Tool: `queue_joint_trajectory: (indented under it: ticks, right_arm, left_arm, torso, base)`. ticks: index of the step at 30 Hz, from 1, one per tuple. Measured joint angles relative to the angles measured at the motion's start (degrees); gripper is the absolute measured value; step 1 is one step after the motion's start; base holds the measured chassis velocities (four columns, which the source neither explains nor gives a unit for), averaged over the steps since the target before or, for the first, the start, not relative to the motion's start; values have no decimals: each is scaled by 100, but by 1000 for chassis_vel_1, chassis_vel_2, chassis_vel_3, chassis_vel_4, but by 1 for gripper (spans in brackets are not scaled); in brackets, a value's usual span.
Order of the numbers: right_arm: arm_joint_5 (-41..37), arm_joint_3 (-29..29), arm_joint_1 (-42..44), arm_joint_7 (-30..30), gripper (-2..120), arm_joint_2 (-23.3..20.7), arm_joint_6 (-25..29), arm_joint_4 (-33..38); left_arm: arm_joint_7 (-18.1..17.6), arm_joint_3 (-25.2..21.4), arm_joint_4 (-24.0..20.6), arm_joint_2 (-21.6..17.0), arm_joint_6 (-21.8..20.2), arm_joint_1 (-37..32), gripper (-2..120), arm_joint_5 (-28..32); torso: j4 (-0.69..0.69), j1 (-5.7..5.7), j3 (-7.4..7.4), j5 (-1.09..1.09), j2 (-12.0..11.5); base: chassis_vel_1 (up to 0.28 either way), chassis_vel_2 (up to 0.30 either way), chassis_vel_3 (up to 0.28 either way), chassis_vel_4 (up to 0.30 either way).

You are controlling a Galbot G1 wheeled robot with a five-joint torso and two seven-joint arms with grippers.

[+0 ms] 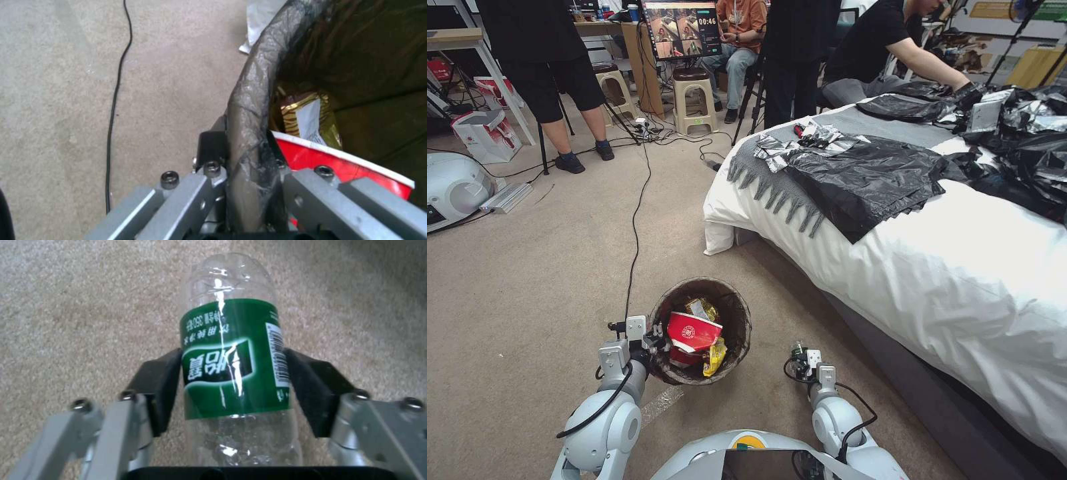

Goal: Pick up the trash bin, then pick up the garbage from the floor and place it into the trash bin.

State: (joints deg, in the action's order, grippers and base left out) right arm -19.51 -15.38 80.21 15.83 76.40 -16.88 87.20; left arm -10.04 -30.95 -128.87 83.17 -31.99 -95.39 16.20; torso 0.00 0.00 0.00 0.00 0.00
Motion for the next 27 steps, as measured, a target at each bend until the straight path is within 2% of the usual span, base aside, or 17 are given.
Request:
queue_joint_trajectory:
  ticks: [5, 9, 22, 27]
  right_arm:
    - [46, -13, -9, -27, 32, -6, 50, -20]
    - [80, -18, -14, -46, 23, -5, 81, -30]
    - [225, -22, 0, -89, 21, 2, 265, -14]
    - [502, -62, 163, -107, 21, -21, 538, 476]
  left_arm:
    - [0, 4, 1, 4, -2, 11, 2, 1]
    - [0, 6, 5, 5, -3, 15, 2, 1]
    - [1, 3, 5, 2, -4, 6, 2, 2]
    - [-3, 7, 25, 10, -5, 9, 2, 6]
  torso:
    - [0, 0, 0, 0, 0]
    - [0, 0, 0, 0, 0]
    - [0, 0, 0, 0, 0]
    - [-1, 0, 0, 1, 0]
  base:
    - [0, 0, 0, 0]
    - [0, 0, 0, 0]
    - [0, 0, 0, 0]
    - [0, 0, 0, 0]
